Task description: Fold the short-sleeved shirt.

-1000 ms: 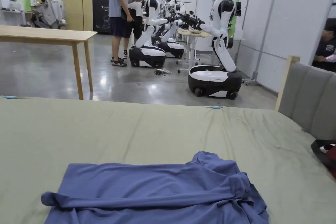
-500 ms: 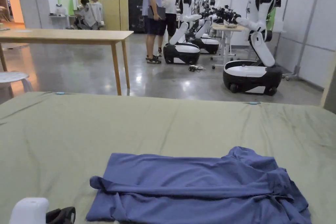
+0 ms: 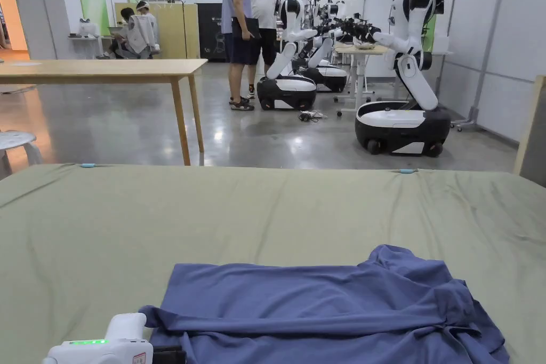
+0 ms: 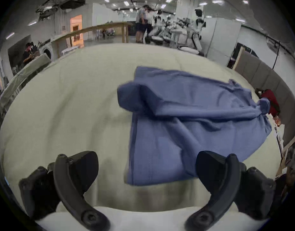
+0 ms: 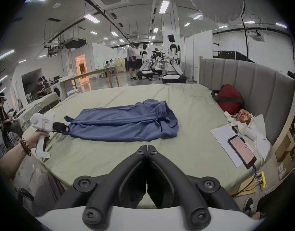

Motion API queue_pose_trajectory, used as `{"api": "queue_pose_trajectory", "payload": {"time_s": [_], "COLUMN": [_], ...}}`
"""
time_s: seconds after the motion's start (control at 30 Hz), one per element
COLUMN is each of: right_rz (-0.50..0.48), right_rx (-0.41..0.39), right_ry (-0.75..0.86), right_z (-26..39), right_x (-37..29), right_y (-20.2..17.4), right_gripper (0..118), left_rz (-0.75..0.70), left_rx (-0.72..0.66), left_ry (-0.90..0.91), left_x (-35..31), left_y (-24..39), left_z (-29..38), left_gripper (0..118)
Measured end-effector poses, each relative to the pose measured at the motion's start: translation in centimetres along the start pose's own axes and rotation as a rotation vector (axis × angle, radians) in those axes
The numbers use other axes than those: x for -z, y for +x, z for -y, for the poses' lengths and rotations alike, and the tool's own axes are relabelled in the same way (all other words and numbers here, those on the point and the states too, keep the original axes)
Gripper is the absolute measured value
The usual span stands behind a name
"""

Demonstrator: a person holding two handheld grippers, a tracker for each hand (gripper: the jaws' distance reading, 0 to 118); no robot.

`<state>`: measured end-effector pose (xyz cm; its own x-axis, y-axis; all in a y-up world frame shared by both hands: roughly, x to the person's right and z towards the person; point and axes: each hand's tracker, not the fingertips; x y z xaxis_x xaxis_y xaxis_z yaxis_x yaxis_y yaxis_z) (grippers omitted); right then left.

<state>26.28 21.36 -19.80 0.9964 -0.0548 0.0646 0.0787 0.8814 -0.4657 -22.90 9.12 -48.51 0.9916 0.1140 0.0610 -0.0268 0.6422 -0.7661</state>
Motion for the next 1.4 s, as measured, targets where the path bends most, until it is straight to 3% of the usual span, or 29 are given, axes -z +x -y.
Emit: {"api": "queue_pose_trajectory", "payload": {"time_s": [0.1, 0.13, 0.2, 0.23, 0.3, 0.37, 0.57, 0.73, 0.77, 0.8, 0.87, 0.9, 0.93, 1.0, 1.1, 1.17, 1.3, 1.37, 1.4], "right_rz": [0.006, 0.013, 0.020, 0.019, 0.012, 0.012, 0.023, -0.003, -0.023, -0.027, -0.021, -0.027, -0.044, -0.085, -0.019, -0.005, -0.007, -0.018, -0.038], "right_rx": [-0.007, -0.017, -0.032, -0.035, -0.033, -0.039, -0.083, -0.089, -0.087, -0.085, -0.090, -0.093, -0.084, -0.058, -0.046, -0.037, -0.004, -0.007, -0.008], "right_ry": [-0.006, -0.012, -0.020, -0.024, -0.037, -0.046, -0.068, -0.098, -0.124, -0.138, -0.178, -0.212, -0.223, -0.288, -0.376, -0.408, -0.509, -0.493, -0.481], "right_z": [0.0, 0.0, 0.1, 0.1, 0.1, 0.2, -1.8, -5.5, -5.8, -6.0, -6.2, -6.2, -6.2, -6.2, -5.4, -4.7, -3.8, -3.2, -3.1], "right_x": [0.4, 0.6, 0.8, 1.0, 1.2, 1.5, 3.4, 10.5, 12.1, 14.2, 17.3, 19.0, 20.2, 22.9, 26.1, 27.6, 28.8, 28.5, 28.3], "right_y": [-0.3, -0.3, -0.6, -0.7, -0.7, -0.9, -0.3, 2.4, 3.0, 3.8, 4.8, 5.2, 5.7, 6.8, 7.8, 8.3, 8.0, 7.3, 6.8], "right_gripper": [0, 0, 0, 0, 0, 0, 0, 2, 9, 25, 96, 114, 117, 116, 114, 104, 62, 19, 9], "left_rz": [0.006, 0.001, -0.020, -0.033, -0.028, -0.095, -0.026, 0.024, 0.018, 0.009, 0.008, 0.010, 0.016, 0.016, 0.017, 0.016, 0.012, 0.017, 0.019], "left_rx": [0.013, 0.019, 0.044, 0.064, 0.094, 0.135, 0.108, 0.124, 0.125, 0.141, 0.151, 0.154, 0.149, 0.146, 0.136, 0.135, 0.140, 0.132, 0.130], "left_ry": [-0.029, -0.036, -0.016, 0.009, 0.030, 0.028, 0.031, 0.063, 0.066, 0.087, 0.094, 0.095, 0.092, 0.091, 0.085, 0.081, 0.073, 0.073, 0.074], "left_x": [0.9, 0.9, 0.5, -0.1, -1.1, -1.4, -2.5, -3.9, -4.1, -4.4, -4.3, -4.4, -4.4, -4.3, -4.2, -4.1, -4.1, -4.0, -4.0], "left_y": [-0.2, -0.1, 0.2, 0.4, 1.3, 1.5, 0.7, 1.5, 1.7, 2.0, 2.0, 2.0, 2.0, 2.0, 2.0, 2.0, 2.1, 2.0, 2.0], "left_z": [-0.8, -0.8, -0.8, -0.8, -0.6, -0.6, -2.0, -2.6, -2.6, -2.8, -3.0, -3.1, -3.1, -3.1, -2.9, -2.8, -2.5, -2.5, -2.4], "left_gripper": [114, 105, 71, 42, 13, 9, 9, 8, 8, 8, 8, 8, 8, 8, 8, 8, 8, 8, 8]}}
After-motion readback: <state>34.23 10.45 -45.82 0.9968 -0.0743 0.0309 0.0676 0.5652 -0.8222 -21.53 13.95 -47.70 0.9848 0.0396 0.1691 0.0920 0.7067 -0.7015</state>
